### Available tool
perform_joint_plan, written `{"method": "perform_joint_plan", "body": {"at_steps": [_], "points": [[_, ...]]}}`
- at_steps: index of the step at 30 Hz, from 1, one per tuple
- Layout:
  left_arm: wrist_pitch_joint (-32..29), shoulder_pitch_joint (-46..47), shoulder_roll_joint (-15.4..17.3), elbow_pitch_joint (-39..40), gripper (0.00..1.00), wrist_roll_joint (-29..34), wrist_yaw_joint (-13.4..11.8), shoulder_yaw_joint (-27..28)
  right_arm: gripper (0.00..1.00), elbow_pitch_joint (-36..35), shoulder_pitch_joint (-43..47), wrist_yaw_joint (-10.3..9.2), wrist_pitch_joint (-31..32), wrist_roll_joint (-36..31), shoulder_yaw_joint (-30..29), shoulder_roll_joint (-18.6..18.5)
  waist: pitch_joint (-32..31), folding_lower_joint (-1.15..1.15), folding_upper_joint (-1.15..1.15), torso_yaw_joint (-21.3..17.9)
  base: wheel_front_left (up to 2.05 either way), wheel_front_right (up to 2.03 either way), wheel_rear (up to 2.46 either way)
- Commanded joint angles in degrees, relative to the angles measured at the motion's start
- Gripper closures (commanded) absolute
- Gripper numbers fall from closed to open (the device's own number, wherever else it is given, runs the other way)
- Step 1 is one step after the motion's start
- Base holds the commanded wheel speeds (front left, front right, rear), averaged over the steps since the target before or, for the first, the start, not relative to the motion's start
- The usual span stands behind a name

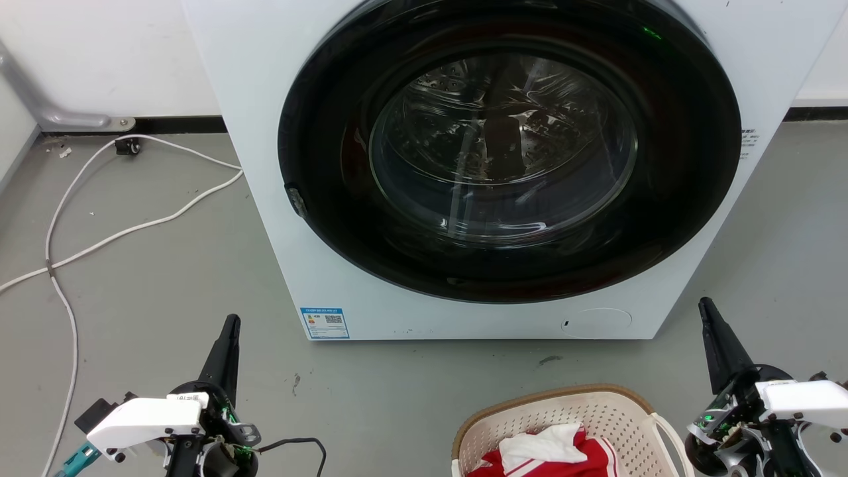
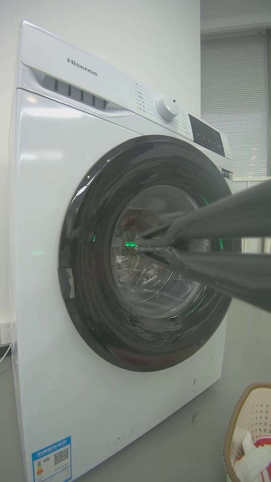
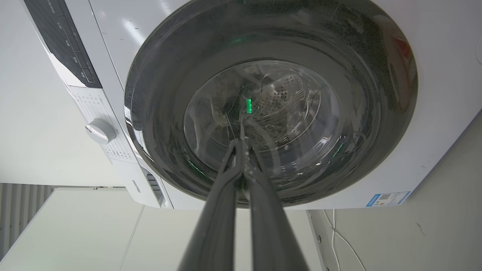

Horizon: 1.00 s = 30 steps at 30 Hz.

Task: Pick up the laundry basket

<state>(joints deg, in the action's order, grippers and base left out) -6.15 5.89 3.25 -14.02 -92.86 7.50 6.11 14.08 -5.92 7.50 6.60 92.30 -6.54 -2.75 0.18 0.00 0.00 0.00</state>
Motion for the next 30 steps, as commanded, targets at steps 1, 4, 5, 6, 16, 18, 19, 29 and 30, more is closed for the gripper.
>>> {"method": "perform_joint_plan", "body": {"at_steps": [1,4,5,6,16,18,19,29,30], "points": [[-0.24,0.61,-0.05,-0.07,1.00,0.22,0.18,0.16,1.00,0.04,-0.66,-0.02,0.08,0.23,0.05,-0.24,0.00,0.00,0.00,0.00,0.00,0.00,0.00],[-0.27,0.61,-0.07,-0.08,1.00,0.26,0.18,0.19,1.00,0.04,-0.66,-0.02,0.08,0.23,0.06,-0.24,0.00,0.00,0.00,0.00,0.00,0.00,0.00],[-0.20,0.61,-0.07,-0.08,1.00,0.27,0.17,0.19,1.00,0.04,-0.66,-0.02,0.09,0.23,0.06,-0.24,0.00,0.00,0.00,0.00,0.00,0.00,0.00],[-0.17,0.61,-0.08,-0.08,1.00,0.28,0.18,0.21,1.00,0.04,-0.66,-0.02,0.08,0.23,0.06,-0.24,0.00,0.00,0.00,0.00,0.00,0.00,0.00],[-0.25,0.62,-0.13,-0.08,1.00,0.35,0.17,0.28,1.00,0.04,-0.66,-0.02,0.08,0.23,0.06,-0.24,0.00,0.00,0.00,0.00,0.00,0.00,0.00],[-0.25,0.62,-0.13,-0.08,1.00,0.36,0.18,0.29,1.00,0.04,-0.66,-0.02,0.08,0.23,0.06,-0.24,0.00,0.00,0.00,0.00,0.00,0.00,0.00],[-0.26,0.62,-0.14,-0.08,1.00,0.37,0.18,0.30,1.00,0.04,-0.66,-0.02,0.09,0.23,0.07,-0.24,0.00,0.00,0.00,0.00,0.00,0.00,0.00],[1.21,-1.22,-0.34,-0.03,0.00,0.93,-0.03,-0.52,0.00,0.76,1.32,0.00,-1.41,-0.83,0.56,0.16,0.03,0.00,0.00,0.00,0.00,0.00,0.00],[1.51,-1.27,-0.33,0.21,0.00,1.80,-0.03,-0.52,0.00,0.61,1.37,0.00,-1.71,-1.51,0.58,0.16,0.04,0.00,0.00,0.00,0.00,0.00,0.00]]}}
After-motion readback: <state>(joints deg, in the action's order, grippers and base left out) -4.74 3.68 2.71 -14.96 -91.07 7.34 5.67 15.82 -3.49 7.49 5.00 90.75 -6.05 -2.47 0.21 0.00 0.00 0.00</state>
